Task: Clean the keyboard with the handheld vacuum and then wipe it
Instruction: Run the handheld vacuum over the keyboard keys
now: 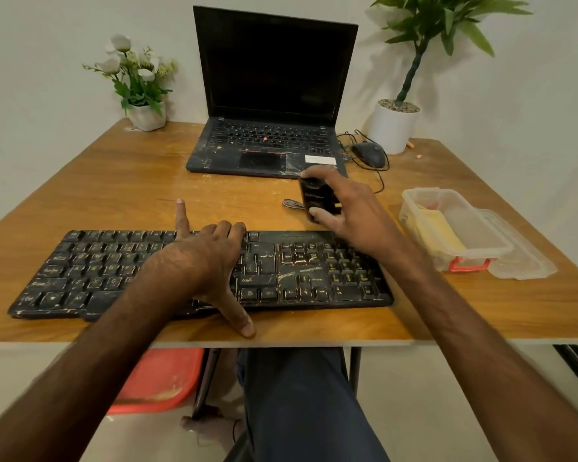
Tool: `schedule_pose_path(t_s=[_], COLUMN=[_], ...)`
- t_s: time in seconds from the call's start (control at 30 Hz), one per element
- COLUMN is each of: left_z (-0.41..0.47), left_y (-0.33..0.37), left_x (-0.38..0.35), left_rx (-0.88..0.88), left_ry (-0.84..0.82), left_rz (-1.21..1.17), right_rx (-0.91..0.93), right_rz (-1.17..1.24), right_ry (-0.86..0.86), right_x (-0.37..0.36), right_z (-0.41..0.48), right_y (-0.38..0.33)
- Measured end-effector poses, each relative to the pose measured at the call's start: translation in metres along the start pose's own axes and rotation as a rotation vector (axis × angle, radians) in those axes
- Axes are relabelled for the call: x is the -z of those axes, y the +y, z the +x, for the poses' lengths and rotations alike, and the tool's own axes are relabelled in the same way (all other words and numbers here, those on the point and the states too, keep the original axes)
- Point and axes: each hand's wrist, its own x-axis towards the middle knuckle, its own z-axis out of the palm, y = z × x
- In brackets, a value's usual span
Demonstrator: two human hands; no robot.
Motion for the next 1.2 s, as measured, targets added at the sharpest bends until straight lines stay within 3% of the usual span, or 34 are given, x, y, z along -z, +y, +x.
schedule_pose_path(t_s=[0.17, 0.23, 0.33, 0.53, 0.73, 1.07, 1.2], left_z=[0.001, 0.0, -0.001, -0.001, -0.001, 0.001, 0.0], left_y=[0.001, 0.001, -0.002, 0.0, 0.0, 0.001, 0.0], left_x=[0.001, 0.001, 0.0, -0.002, 0.0, -0.001, -0.001], left_rx=[0.004, 0.005, 0.002, 0.0, -0.001, 0.005, 0.009], left_ry=[-0.01, -0.009, -0.001, -0.004, -0.004, -0.003, -0.007], left_rz=[0.016, 0.012, 0.0, 0.001, 0.005, -0.001, -0.012], right_rx=[0.002, 0.021, 0.033, -0.068, 0.003, -0.079, -0.218], right_rz=[0.466, 0.376, 0.036, 0.455, 0.057, 0.374, 0.717], right_ry=[0.005, -0.004, -0.004, 0.095, 0.053, 0.11, 0.161], right_x=[-0.016, -0.02, -0.008, 0.005, 0.008, 0.004, 0.003], right_z=[-0.011, -0.008, 0.0, -0.024, -0.014, -0.019, -0.016], right_y=[-0.023, -0.025, -0.01, 0.0, -0.002, 0.001, 0.003])
